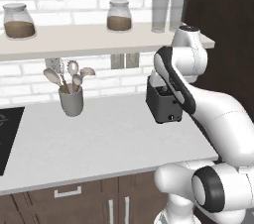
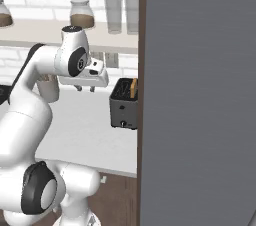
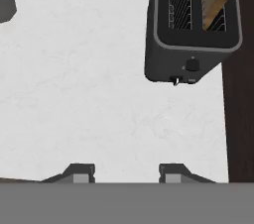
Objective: Start the toaster. Once the lever pops up, take the bread to the plate on the dining counter.
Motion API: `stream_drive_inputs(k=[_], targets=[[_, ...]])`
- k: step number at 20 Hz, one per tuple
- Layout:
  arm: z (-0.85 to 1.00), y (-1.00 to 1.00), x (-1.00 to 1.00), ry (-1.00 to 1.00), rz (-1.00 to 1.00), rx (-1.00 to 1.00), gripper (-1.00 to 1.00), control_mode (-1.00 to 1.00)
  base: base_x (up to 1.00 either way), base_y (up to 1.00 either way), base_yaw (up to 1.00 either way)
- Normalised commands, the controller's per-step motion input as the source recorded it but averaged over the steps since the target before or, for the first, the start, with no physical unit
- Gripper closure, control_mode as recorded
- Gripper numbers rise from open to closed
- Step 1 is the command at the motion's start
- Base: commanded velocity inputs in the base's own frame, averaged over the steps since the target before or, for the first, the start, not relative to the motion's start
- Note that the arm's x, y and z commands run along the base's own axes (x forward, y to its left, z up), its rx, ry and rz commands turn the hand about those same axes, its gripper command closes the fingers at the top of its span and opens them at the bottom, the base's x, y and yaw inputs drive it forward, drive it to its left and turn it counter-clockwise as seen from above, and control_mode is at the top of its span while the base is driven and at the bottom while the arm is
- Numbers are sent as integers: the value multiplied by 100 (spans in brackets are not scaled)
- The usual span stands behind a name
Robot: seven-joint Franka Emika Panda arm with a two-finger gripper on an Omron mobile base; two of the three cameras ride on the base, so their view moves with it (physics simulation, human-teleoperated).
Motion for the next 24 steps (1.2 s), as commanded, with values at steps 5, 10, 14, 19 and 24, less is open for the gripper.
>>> stream_drive_inputs(k=[5, 10, 14, 19, 24], targets=[[-5, -8, -14, 0, 0, 0, -100, -100, 0, 0, 0], [-15, -26, -26, 0, 0, 0, -100, -100, 0, 0, 0], [-21, -21, -4, 0, 0, 0, -100, -100, 0, 0, 0], [-25, -5, 30, -7, 0, 0, -100, -100, 0, 0, 0], [-29, -16, 28, -7, 0, 0, -100, -100, 0, 0, 0]])
